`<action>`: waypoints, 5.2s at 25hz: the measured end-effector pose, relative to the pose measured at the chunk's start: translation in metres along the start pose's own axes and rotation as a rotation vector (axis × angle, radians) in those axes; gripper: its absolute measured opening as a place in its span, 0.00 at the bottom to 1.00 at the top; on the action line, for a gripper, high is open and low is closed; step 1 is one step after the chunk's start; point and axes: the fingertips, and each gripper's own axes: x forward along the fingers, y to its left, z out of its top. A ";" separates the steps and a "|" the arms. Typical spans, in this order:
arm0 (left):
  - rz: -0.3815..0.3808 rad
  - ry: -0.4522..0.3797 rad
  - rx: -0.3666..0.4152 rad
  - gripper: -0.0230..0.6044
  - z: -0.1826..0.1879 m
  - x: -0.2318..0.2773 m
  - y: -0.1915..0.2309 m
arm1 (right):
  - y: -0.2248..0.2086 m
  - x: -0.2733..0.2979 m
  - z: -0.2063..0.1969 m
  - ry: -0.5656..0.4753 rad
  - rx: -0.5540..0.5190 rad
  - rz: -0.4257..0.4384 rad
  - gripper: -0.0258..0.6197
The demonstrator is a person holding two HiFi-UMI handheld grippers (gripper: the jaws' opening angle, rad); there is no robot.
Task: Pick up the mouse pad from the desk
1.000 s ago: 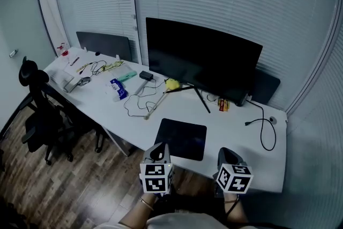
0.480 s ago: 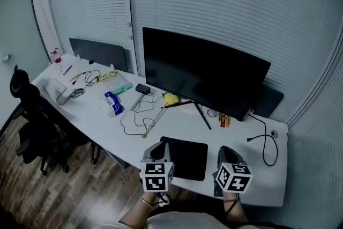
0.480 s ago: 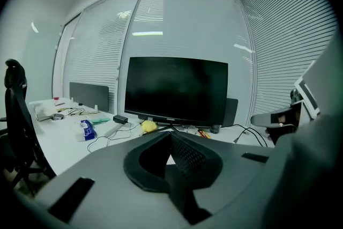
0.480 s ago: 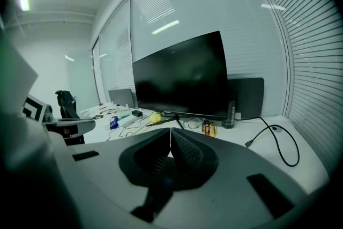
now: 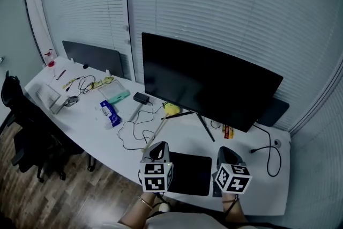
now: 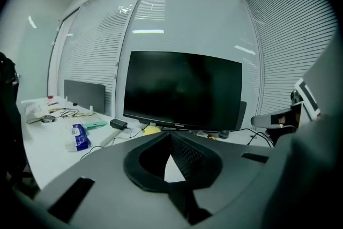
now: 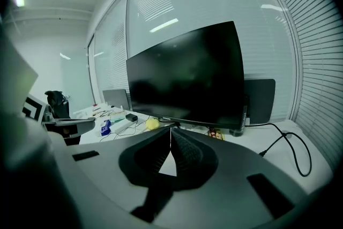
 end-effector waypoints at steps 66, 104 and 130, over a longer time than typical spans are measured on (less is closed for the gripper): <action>0.132 0.355 -0.079 0.06 -0.155 0.012 0.008 | -0.029 0.050 -0.167 0.438 -0.008 0.048 0.09; 0.158 0.387 -0.074 0.06 -0.172 0.012 0.031 | -0.026 0.075 -0.197 0.535 -0.079 0.052 0.35; 0.151 0.388 -0.075 0.06 -0.172 0.007 0.030 | -0.012 0.074 -0.195 0.548 -0.056 0.101 0.12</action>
